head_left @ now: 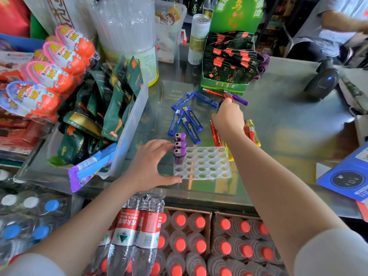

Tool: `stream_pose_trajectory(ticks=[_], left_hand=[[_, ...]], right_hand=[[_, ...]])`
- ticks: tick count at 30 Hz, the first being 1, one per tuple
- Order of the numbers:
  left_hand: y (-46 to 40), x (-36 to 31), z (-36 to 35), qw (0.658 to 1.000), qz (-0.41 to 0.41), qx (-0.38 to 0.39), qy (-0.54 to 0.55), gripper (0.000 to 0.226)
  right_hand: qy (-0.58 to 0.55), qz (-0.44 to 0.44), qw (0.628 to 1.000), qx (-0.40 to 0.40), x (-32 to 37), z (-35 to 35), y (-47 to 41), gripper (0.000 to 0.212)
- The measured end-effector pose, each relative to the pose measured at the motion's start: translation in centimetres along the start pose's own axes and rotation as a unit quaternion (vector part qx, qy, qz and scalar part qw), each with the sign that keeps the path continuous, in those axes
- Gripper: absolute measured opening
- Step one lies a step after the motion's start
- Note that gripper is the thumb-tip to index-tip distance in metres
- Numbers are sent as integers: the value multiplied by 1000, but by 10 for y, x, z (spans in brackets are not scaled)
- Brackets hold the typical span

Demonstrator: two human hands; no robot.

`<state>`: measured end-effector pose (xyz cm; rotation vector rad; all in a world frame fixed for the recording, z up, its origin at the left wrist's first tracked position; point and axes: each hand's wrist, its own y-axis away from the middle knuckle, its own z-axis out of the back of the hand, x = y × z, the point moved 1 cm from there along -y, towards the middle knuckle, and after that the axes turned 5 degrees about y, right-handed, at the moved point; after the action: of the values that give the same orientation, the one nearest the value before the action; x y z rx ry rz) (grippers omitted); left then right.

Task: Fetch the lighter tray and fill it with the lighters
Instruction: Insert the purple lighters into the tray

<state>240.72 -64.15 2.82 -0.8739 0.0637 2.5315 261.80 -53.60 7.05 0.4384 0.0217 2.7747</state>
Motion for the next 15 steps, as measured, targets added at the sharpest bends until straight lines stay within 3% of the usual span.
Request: stream_pose_trajectory(ticks=[5,12,15], left_hand=[[0,1,0,1000,-2,0,8,87],[-1,1,0,1000,-9,-8,15,87],[-1,0,1,1000,-4,-3,13,89]], right_hand=[[-32,-18,999,13,-5,3,-5,25],[-186,56,980,42,-17,21,37,11],[-258,32,959,115,-25,18,74,11]])
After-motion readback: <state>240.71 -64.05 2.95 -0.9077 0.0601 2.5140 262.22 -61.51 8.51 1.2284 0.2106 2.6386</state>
